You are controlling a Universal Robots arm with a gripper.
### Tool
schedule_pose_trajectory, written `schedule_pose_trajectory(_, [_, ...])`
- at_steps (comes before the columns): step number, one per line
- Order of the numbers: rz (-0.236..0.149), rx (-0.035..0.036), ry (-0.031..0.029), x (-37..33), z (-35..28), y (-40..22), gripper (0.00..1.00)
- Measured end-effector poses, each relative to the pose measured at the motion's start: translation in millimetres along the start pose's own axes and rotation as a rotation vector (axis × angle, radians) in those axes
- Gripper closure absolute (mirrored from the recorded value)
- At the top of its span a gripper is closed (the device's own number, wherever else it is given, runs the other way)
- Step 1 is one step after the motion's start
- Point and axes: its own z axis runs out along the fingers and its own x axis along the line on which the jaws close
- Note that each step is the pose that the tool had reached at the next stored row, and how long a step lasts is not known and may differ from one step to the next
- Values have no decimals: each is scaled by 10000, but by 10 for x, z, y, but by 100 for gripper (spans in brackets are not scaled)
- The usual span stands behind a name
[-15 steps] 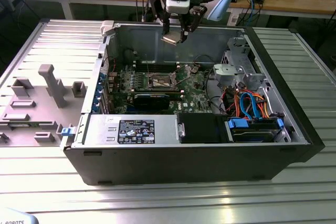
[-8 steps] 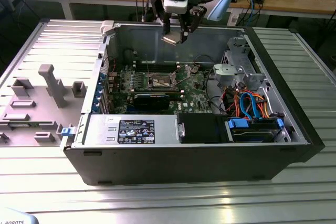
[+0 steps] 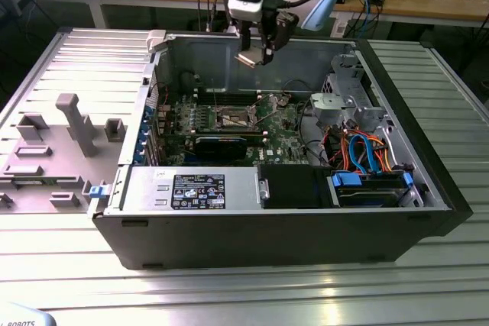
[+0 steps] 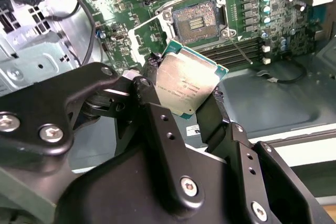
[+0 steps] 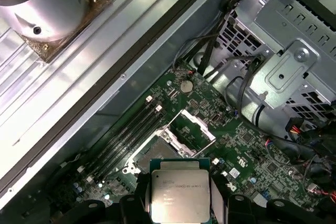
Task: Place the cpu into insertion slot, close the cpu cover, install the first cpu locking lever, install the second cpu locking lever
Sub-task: 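Place the cpu into insertion slot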
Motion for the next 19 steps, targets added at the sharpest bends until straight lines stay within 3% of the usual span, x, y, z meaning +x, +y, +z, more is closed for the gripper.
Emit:
schedule_pose_trajectory(5, [341, -7, -30, 0, 3, 0, 46])
schedule_pose_trajectory(16, [416, -8, -37, 0, 3, 0, 46])
schedule_pose_trajectory(19, [864, -15, -79, 0, 4, 0, 46])
